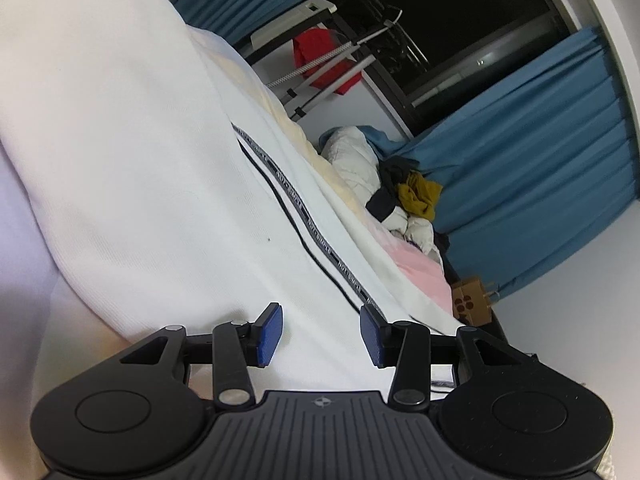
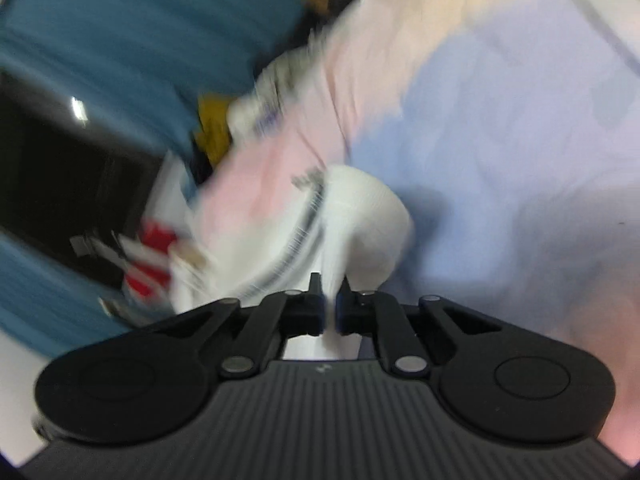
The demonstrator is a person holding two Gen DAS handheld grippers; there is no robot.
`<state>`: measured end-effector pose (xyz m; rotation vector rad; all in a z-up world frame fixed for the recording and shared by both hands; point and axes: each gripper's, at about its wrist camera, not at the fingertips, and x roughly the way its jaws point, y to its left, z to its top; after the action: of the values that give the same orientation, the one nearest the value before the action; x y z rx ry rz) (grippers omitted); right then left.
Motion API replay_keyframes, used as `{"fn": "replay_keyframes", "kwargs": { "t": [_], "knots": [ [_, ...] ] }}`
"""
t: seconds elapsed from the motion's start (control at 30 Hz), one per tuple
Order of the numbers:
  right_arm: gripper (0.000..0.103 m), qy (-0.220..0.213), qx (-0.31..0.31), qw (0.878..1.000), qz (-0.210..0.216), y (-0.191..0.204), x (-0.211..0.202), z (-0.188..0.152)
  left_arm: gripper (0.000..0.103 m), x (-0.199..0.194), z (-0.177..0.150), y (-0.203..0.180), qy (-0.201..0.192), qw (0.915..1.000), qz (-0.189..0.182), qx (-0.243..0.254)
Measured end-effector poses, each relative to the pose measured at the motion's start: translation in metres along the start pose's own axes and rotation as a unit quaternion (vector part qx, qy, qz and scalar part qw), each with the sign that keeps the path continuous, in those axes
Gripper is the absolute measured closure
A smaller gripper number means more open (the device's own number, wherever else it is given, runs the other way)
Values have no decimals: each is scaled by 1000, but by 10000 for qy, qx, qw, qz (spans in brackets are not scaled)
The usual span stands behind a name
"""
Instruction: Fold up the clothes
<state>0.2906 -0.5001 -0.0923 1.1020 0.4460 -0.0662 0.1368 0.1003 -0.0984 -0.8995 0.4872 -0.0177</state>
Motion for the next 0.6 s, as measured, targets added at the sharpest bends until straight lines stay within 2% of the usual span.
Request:
{"fn": "replay_keyframes", "kwargs": {
  "t": [0.1,0.13,0.2,0.27,0.33,0.43,0.53,0.6],
  "knots": [
    [95,-683,88,9963,510,31,-49,-4,58,-13,4,-3,-161,9999,-63,6],
    [95,-843,-98,9952,489,43,-63,-6,58,-20,6,-4,-225,9997,-68,11],
    [95,-1149,-403,9923,210,53,-80,-6,58,-34,11,-6,-353,9993,-78,22],
    [95,-1347,-564,9889,-277,50,-86,-3,58,-53,22,-8,-501,9987,51,73],
    [95,-1309,-542,9859,-896,33,-77,4,56,-71,42,-11,-654,9968,377,250],
    [95,-883,27,9826,-1637,-8,-56,12,47,-95,84,-9,-953,9902,888,497],
    [95,-802,256,9789,-1859,-27,-48,13,40,-99,131,-4,-1152,9749,1482,1198],
    [95,-908,38,9791,-1822,-17,-45,14,38,-88,163,3,-1125,9621,1908,1588]
  ]
}}
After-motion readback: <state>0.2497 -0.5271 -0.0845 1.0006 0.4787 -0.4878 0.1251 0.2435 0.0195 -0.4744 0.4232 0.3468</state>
